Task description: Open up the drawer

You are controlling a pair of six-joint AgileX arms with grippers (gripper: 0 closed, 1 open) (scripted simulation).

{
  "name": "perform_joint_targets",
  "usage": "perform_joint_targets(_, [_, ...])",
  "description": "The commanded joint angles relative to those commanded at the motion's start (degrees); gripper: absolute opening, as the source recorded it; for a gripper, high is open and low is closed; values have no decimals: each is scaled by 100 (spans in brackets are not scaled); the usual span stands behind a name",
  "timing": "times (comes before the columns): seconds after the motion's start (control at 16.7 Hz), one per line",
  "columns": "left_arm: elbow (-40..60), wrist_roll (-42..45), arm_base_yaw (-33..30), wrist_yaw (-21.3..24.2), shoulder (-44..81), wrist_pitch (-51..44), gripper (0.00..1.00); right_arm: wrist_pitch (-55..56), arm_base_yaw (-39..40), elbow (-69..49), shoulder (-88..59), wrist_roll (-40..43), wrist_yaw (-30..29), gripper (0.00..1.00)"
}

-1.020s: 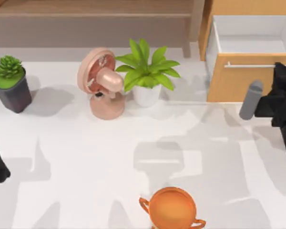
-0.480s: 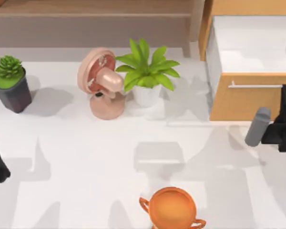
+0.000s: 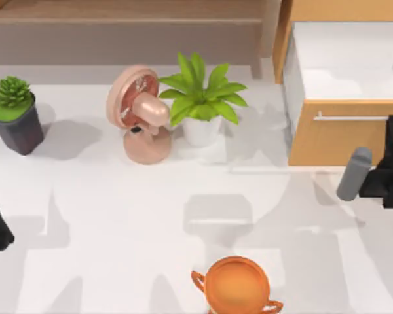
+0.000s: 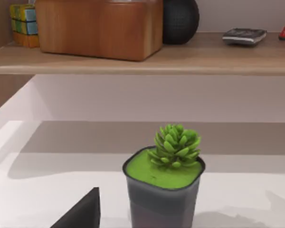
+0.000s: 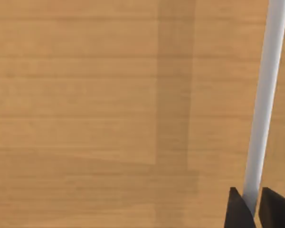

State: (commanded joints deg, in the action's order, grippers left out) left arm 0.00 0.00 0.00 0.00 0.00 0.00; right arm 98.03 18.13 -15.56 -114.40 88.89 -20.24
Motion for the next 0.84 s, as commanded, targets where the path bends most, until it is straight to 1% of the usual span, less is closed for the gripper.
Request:
perform_joint_targets(0.48, [0, 0, 0, 0, 0, 0, 100, 0, 0, 0, 0, 0, 0, 98])
perform_joint_targets(0.54, [0, 0, 0, 0, 0, 0, 100, 0, 0, 0, 0, 0, 0, 100])
perform_joint_targets(0.84, [0, 0, 0, 0, 0, 0, 100, 0, 0, 0, 0, 0, 0, 100])
